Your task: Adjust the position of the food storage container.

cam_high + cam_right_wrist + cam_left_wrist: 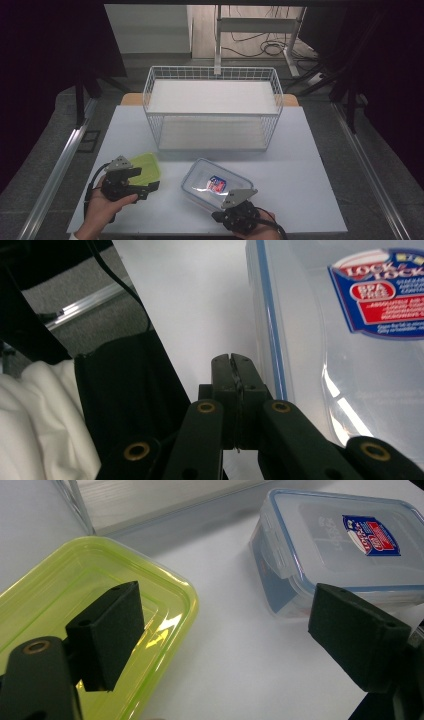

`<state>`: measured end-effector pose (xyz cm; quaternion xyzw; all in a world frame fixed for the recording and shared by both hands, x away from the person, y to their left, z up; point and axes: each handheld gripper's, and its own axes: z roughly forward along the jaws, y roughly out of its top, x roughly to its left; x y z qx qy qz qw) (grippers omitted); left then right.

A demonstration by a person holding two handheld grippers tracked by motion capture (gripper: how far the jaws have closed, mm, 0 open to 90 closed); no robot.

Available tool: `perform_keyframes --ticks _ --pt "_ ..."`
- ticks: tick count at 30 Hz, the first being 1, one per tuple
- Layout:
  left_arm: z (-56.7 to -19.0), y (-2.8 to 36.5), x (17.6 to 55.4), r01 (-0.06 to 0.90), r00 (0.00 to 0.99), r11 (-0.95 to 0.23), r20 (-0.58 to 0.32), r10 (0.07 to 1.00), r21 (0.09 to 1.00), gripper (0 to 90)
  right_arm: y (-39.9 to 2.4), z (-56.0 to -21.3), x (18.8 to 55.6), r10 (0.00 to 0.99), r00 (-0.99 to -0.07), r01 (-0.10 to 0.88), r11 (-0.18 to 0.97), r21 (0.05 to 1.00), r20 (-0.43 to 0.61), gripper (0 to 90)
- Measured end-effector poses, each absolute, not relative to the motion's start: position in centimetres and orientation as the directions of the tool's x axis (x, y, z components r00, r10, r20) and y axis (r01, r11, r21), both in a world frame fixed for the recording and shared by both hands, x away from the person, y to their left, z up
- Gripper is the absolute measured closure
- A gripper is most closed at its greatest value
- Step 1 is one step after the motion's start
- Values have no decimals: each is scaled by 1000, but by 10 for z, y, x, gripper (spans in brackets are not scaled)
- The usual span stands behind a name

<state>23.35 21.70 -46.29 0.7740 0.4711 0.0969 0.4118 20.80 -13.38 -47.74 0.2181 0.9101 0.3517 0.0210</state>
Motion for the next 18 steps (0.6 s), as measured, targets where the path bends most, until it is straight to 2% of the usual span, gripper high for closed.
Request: perform_keyframes --ticks 18 --pt "-462 219 233 647 536 -209 -243 809 733 147 -153 -477 214 435 -892 407 646 645 126 894"
